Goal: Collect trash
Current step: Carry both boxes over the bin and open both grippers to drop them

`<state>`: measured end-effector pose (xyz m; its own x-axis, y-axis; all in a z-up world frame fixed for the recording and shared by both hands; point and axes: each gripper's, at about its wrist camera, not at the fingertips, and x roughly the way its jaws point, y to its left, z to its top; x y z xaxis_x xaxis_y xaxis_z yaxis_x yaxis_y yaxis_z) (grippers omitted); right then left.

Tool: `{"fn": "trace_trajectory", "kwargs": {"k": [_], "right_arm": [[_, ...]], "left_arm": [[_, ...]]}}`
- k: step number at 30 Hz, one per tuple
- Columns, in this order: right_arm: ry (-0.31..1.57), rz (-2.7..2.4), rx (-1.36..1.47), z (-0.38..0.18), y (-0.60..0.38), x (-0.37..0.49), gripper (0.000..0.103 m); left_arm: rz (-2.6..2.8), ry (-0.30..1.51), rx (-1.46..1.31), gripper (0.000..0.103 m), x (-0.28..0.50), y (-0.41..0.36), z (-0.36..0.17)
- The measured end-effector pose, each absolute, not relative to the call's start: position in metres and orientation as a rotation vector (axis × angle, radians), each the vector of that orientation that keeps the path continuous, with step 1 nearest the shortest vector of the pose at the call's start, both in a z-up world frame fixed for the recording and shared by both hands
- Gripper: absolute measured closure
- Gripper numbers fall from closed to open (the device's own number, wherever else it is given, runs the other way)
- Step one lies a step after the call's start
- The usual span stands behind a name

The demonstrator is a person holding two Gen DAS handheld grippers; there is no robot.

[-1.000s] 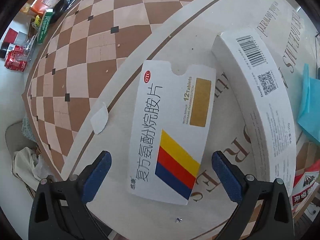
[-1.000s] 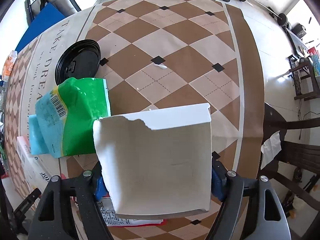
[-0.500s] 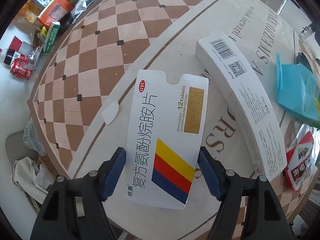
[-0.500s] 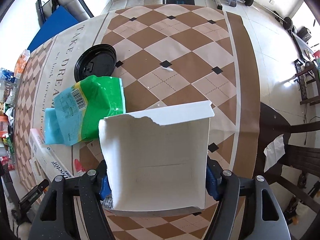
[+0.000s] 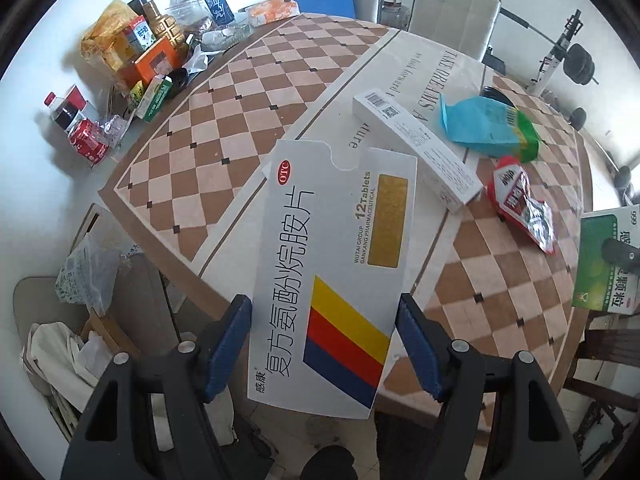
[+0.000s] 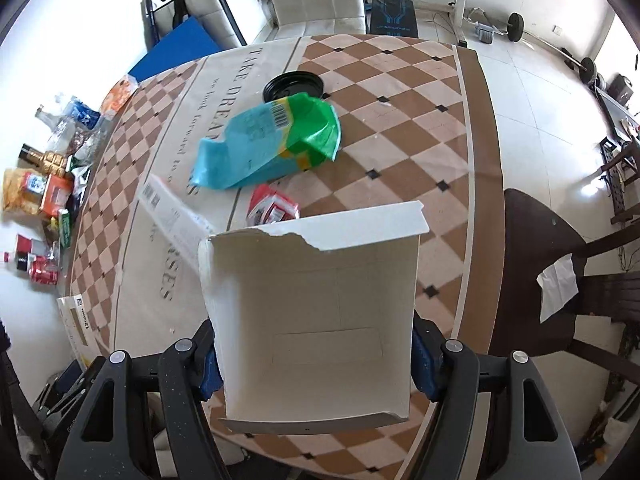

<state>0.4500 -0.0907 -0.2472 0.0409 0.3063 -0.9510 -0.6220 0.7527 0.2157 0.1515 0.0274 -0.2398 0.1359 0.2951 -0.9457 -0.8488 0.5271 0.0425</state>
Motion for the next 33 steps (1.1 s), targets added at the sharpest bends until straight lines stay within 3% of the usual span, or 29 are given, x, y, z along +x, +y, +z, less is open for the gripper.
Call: {"fn": "trace_trajectory", "kwargs": {"k": [6,12,22,28,33], "right_arm": [[1.370,0.770,-0.291,-0.241,-0.145,0.333,0.029],[1.506,0.801,-0.329,-0.290,-0.194,0.231,0.029],[1.709,0.764,-0.482,-0.472,-0.229,0.145,0.029],[1.725,0.725,-0.485,-0.612,-0.225,0.143,0.029],[1.719,0.730,-0.490,-0.696,-0.209,0.160,0.029]], "left_arm": [[0.817,1.166,-0.635,0.032,0.076,-0.022,-0.253],[0.766,1.273,-0.732,0.032,0.021,-0.056,-0.312],[0.732,1.394,-0.965,0.032,0.008,-0.051,-0.493],[0.690,1.440,-0.994,0.032,0.034,-0.035,-0.614],[0.654,1.471,-0.995,0.032,0.043,-0.030,-0.679]]}}
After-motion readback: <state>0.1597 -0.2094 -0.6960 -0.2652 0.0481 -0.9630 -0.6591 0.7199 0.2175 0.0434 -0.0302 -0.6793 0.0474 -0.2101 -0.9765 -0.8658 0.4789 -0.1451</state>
